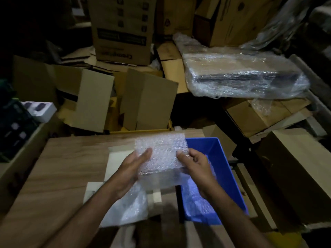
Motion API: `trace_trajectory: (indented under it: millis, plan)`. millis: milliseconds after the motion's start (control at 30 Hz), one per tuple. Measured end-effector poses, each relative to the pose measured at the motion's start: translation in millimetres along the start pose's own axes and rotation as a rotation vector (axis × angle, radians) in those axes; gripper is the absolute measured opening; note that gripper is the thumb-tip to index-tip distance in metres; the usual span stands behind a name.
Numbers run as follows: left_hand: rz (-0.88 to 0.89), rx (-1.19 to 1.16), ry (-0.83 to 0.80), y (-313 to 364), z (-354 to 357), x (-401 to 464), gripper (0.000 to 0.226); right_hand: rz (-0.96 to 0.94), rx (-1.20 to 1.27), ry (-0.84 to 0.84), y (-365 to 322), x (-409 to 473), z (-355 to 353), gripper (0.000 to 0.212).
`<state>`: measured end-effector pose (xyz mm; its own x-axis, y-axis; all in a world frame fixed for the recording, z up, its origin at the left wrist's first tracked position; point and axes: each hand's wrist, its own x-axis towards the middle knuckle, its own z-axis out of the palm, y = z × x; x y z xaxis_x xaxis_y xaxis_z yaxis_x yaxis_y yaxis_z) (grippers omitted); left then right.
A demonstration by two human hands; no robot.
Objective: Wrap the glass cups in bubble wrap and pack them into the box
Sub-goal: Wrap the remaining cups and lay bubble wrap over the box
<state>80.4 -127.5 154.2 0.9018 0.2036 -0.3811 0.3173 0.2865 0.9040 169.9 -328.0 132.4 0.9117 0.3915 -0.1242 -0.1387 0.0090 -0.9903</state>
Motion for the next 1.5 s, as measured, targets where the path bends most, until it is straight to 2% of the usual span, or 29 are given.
trace_trajectory:
  millis: [100,133,167,200,267,400,533,600,667,733,833,933,1000,1033,1133,1167,1233,1333,1433,1500]
  plan:
    - [0.056,0.16,-0.02,-6,-33,-17,0.093,0.221,0.167,-0.017,-2,0,35,0.028]
    - [0.062,0.166,0.015,-7,-41,-21,0.096,0.281,0.21,-0.054,-4,-2,45,0.039]
    - [0.069,0.149,0.079,-7,-49,-24,0.099,0.315,0.23,-0.095,-1,-3,53,0.06]
    - [0.072,0.115,0.156,-7,-57,-26,0.103,0.322,0.231,-0.131,1,-5,60,0.081]
    - [0.099,0.059,0.27,-7,-68,-30,0.109,0.283,0.159,-0.133,7,-8,73,0.098]
    - [0.238,0.202,0.316,-15,-92,-37,0.093,0.12,-0.04,-0.063,4,-16,93,0.095]
    - [0.279,0.163,0.177,-19,-111,-43,0.072,-0.048,-0.175,-0.126,7,-18,107,0.069]
    - [0.245,0.123,0.137,-15,-116,-48,0.059,-0.043,-0.249,-0.158,6,-17,111,0.058]
    - [0.223,0.151,0.14,-11,-121,-50,0.059,0.0,-0.252,-0.186,4,-17,113,0.054]
    - [0.21,0.26,0.177,-11,-127,-49,0.058,0.034,-0.261,-0.197,0,-17,117,0.051]
    - [0.238,0.564,0.255,-11,-134,-44,0.057,-0.012,-0.507,-0.196,-2,-16,121,0.042]
    - [0.269,0.76,0.293,-12,-139,-43,0.041,-0.143,-0.696,-0.219,-8,-14,124,0.006]
    - [0.295,0.84,0.315,-10,-144,-44,0.026,-0.164,-0.665,-0.298,-13,-11,124,0.011]
    - [0.301,0.861,0.321,-9,-149,-44,0.028,-0.12,-0.581,-0.345,-17,-11,123,0.012]
    - [0.257,0.717,0.194,3,-158,-50,0.048,0.04,-0.298,-0.389,-23,-12,120,0.022]
    - [0.199,0.599,0.107,6,-157,-52,0.055,0.064,-0.226,-0.367,-24,-12,121,0.024]
    - [0.1,0.396,-0.009,8,-150,-55,0.053,0.096,-0.074,-0.275,-22,-11,126,0.024]
    - [0.135,0.302,0.039,3,-137,-53,0.032,0.164,0.052,-0.122,-14,-11,133,0.023]
    - [0.176,0.188,0.153,-5,-129,-49,0.026,0.239,-0.021,-0.216,3,-19,131,0.042]
    - [0.172,0.122,0.19,-12,-125,-47,0.027,0.202,-0.019,-0.237,13,-25,130,0.039]
